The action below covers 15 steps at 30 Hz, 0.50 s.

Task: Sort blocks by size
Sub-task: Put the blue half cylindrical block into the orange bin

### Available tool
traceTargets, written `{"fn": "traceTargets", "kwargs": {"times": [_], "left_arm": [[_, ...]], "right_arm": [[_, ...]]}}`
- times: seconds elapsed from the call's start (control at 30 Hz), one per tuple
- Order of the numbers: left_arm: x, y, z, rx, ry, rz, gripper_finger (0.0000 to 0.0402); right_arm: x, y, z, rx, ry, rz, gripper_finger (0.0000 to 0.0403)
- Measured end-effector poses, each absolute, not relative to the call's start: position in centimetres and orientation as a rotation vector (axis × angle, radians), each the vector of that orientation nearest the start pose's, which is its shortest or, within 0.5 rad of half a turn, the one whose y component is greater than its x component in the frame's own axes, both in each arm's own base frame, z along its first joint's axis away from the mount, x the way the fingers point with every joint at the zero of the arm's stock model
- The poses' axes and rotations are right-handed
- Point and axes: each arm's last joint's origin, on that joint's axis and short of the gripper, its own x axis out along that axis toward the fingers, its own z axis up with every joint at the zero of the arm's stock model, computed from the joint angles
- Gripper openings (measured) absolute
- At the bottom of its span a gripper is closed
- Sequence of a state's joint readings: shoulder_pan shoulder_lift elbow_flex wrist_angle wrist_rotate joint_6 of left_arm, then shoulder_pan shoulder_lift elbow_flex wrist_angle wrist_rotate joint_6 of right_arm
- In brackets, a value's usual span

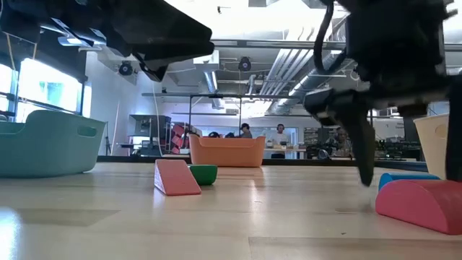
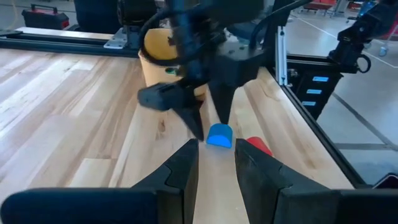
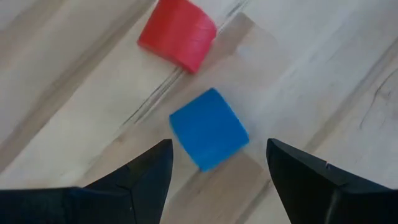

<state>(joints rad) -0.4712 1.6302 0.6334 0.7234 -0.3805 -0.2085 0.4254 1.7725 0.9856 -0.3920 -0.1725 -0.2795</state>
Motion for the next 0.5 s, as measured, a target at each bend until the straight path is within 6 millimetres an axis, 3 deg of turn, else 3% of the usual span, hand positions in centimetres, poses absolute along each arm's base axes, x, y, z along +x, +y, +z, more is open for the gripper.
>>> {"fn": "traceTargets", "kwargs": {"times": [0.37, 0.5], "left_arm": [[28.0, -13.3, 16.9, -0.109, 0.252, -0.045, 0.009], [28.0, -13.3, 16.9, -0.118, 0.246, -0.043, 0.009]], "right_arm": [[28.4, 13.3, 11.7, -0.38, 0.941, 0.712, 0.0252], [27.9, 12.8, 10.9, -0.323, 0.922, 0.717, 0.022]]}}
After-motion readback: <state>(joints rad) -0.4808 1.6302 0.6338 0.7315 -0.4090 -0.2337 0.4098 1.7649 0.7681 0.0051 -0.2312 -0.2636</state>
